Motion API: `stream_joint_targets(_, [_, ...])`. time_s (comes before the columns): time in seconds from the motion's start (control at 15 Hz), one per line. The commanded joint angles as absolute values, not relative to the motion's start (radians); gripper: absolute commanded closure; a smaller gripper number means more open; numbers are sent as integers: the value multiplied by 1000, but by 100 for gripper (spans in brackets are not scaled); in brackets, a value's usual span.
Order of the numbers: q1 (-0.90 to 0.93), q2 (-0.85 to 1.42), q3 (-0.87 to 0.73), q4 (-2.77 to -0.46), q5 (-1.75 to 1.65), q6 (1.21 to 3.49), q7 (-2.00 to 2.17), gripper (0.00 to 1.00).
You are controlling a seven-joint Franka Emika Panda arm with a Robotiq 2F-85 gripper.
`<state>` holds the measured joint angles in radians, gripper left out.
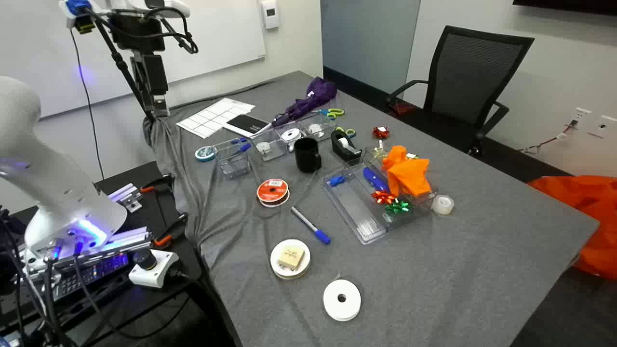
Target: Put the marker in the bowl closest to you
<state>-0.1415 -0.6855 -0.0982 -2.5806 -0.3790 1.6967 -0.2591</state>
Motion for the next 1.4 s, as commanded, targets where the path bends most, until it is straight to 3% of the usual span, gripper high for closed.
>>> stream_joint_targets(0.0, [-118, -686, -117, -2578, -389, 1690, -248, 0])
stream_joint_targets(0.87, [-123, -686, -116, -2586, -387, 1696, -232, 0])
stream_joint_targets(1.33, [-194, -586, -218, -2672, -311, 2043, -3, 0])
